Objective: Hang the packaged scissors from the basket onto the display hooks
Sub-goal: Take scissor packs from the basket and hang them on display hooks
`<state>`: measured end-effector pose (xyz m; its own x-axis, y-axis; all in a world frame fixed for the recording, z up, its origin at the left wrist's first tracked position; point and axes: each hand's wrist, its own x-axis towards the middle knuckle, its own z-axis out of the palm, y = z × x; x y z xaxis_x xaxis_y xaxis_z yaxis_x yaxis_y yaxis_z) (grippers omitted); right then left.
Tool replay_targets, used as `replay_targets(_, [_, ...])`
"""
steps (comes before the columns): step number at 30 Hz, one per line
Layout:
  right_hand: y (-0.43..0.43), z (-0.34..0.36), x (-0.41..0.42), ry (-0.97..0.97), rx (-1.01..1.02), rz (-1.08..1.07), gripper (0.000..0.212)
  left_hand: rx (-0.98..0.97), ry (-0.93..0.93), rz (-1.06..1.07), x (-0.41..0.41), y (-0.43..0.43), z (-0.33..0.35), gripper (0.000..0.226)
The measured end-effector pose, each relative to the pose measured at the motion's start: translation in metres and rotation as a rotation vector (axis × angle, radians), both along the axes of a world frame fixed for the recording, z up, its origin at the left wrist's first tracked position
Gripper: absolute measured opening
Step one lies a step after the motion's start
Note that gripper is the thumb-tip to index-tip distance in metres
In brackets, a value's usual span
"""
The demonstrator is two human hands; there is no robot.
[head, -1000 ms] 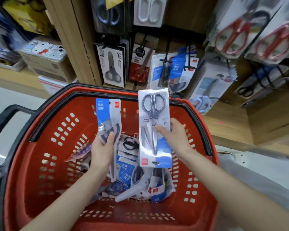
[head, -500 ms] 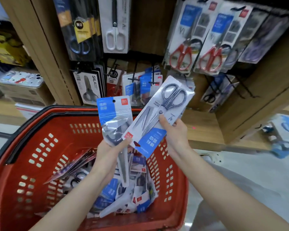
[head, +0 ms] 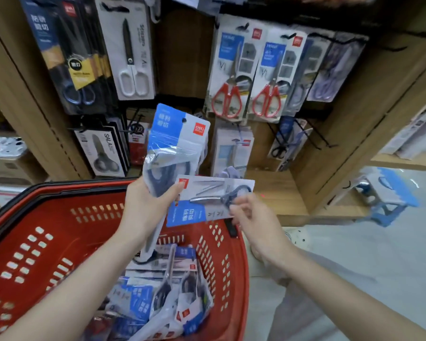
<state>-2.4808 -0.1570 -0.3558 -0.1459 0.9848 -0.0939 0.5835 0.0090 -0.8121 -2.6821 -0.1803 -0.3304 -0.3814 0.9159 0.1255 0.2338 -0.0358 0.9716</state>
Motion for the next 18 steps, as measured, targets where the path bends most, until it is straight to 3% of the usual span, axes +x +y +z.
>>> replay_targets(2, [-0.003, 0.013, 0.002, -0.148, 0.344, 0.081, 0.037, -0.004, -0.005, -0.051, 0.006, 0.003, 0.005, 0.009])
replay_targets(4, [0.000, 0.018, 0.000, -0.236, 0.444, 0.215, 0.063, -0.023, -0.011, -0.116, 0.015, 0.005, 0.008, 0.009])
replay_targets(5, [0.003, 0.021, -0.003, -0.269, 0.440, 0.260, 0.063, -0.024, -0.003, -0.151, 0.020, 0.006, 0.009, 0.008])
replay_targets(7, [0.009, 0.025, -0.007, -0.323, 0.413, 0.292, 0.029, -0.011, -0.020, -0.177, 0.030, 0.007, 0.010, 0.007])
replay_targets(8, [0.012, 0.026, -0.007, -0.313, 0.407, 0.286, 0.025, -0.014, -0.056, -0.174, 0.033, 0.008, 0.010, 0.003])
replay_targets(11, [0.021, 0.023, 0.001, -0.193, 0.384, 0.237, 0.046, -0.016, -0.149, -0.162, 0.038, 0.013, 0.008, 0.008])
replay_targets(16, [0.045, 0.019, 0.035, 0.107, 0.204, 0.072, 0.012, -0.023, -0.144, -0.165, 0.047, 0.031, 0.010, 0.015])
replay_targets(18, [0.059, 0.019, 0.056, 0.219, 0.189, 0.006, 0.018, -0.060, -0.092, -0.179, 0.053, 0.040, 0.008, 0.018])
